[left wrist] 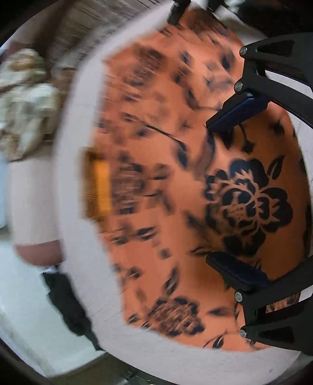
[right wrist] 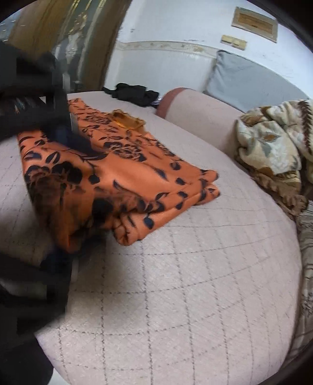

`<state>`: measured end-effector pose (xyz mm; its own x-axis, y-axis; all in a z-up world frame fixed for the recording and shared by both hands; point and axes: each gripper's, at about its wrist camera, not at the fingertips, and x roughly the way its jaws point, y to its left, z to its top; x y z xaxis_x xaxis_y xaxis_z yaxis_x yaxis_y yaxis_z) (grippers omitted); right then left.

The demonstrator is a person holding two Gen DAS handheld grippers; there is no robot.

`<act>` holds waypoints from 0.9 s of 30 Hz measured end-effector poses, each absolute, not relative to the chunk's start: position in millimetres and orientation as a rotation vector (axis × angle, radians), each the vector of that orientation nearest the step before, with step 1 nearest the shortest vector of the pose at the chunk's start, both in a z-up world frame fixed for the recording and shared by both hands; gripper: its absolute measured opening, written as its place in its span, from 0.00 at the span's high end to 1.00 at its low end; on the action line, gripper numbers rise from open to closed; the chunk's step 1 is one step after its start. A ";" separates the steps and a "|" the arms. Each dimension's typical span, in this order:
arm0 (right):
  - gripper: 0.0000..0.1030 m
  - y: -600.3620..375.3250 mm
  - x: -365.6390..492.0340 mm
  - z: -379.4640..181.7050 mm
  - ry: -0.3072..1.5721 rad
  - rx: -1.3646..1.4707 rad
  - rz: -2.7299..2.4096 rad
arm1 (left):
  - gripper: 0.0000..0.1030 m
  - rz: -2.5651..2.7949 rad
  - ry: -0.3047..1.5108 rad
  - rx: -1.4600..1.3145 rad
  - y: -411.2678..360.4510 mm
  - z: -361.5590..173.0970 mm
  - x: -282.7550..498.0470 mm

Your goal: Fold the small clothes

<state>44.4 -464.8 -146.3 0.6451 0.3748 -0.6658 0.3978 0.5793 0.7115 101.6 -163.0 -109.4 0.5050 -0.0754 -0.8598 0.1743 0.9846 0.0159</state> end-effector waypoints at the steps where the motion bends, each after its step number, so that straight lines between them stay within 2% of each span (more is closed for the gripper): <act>1: 0.86 -467.3 43.9 -152.8 0.939 0.995 -0.011 | 0.01 -0.148 0.997 0.111 -163.4 -110.7 99.5; 8: 0.86 -471.3 38.5 -154.8 0.951 0.950 -0.030 | 0.00 -0.154 1.004 0.117 -164.4 -110.5 96.9; 11: 0.75 -471.4 34.1 -150.5 0.916 1.010 0.002 | 0.01 -0.151 0.965 0.048 -156.9 -92.6 96.6; 12: 0.58 -471.6 32.3 -148.6 0.907 1.024 0.008 | 0.01 -0.155 0.938 0.030 -156.1 -85.8 94.1; 13: 0.25 -472.1 28.7 -146.4 0.885 1.049 0.016 | 0.01 -0.159 0.919 0.021 -155.2 -81.5 93.0; 14: 0.15 -472.3 25.8 -145.1 0.867 1.062 0.012 | 0.01 -0.161 0.903 0.020 -155.1 -79.4 92.5; 15: 0.13 -470.9 22.8 -143.1 0.849 1.059 -0.003 | 0.01 -0.161 0.911 0.031 -156.1 -82.5 93.7; 17: 0.16 -465.8 27.1 -144.1 0.876 1.020 0.015 | 0.01 -0.161 1.022 0.078 -161.6 -108.1 103.2; 18: 0.27 -463.8 28.8 -144.7 0.886 0.994 0.014 | 0.00 -0.169 1.033 0.099 -162.6 -115.9 103.1; 19: 0.49 -463.6 29.8 -146.5 0.902 0.966 -0.003 | 0.01 -0.176 0.992 0.103 -161.5 -109.0 98.3; 21: 0.68 -469.4 29.0 -154.1 0.926 0.986 -0.029 | 0.01 -0.212 0.980 0.070 -155.8 -94.4 95.2; 24: 0.67 -481.8 23.7 -164.6 0.907 1.093 -0.004 | 0.01 -0.214 0.870 0.000 -125.2 -63.8 86.3; 27: 0.66 -480.3 24.3 -163.4 0.908 1.075 0.003 | 0.01 -0.138 0.857 -0.071 -73.3 -56.6 93.3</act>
